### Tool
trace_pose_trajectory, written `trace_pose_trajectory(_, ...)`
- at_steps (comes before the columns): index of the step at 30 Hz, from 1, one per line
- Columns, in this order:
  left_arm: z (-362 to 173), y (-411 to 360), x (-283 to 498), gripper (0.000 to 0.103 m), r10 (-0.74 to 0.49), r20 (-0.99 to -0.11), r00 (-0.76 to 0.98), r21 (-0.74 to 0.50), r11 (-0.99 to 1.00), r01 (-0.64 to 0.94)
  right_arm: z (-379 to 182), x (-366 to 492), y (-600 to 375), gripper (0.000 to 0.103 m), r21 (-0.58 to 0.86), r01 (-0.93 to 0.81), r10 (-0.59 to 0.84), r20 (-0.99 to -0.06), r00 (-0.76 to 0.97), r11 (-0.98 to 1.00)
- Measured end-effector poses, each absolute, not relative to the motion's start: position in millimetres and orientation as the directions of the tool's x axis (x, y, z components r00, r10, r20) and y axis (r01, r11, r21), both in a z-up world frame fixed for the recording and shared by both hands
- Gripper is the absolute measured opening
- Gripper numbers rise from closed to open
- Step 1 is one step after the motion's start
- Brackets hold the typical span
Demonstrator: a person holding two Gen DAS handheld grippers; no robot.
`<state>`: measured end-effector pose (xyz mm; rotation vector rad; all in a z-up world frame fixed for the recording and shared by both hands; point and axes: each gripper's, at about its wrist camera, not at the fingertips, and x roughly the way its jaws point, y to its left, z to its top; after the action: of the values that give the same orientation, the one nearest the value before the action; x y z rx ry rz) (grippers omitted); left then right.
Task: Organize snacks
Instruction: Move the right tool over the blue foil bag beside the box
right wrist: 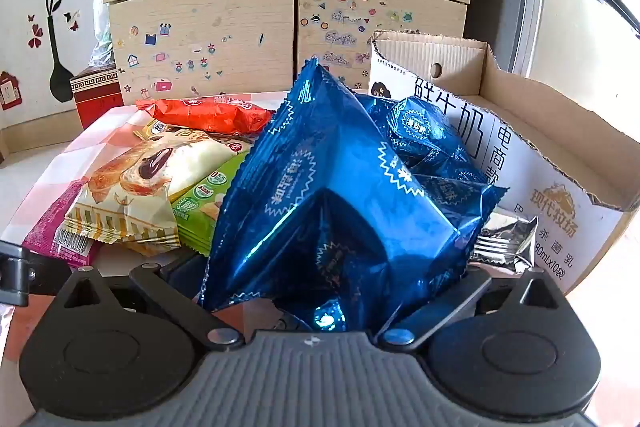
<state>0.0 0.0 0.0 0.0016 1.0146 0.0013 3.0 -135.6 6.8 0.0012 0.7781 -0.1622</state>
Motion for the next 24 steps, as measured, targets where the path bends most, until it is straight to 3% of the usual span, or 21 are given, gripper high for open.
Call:
trace_pose_trajectory(11,12,2,-17,0.102,-0.007,-0.847,0.532,0.026,0.998,0.054,11,-17,-129,0.103,-0.062,0.139,-0.142,-0.701,0.699,0.988)
trace_pose_trajectory(18,14,-6,-19,0.102,-0.05,-0.844,0.534,-0.007,0.997,0.082,21,-16,-125,0.103,-0.04,0.035,-0.053,-0.817,0.574,0.999)
trace_pose_trajectory(24,20,-12,-28,0.102,-0.035,-0.791,0.61,0.023,0.996,0.086,26,-21,-127,0.103,-0.109,0.078,-0.134,-0.837,0.531,0.991)
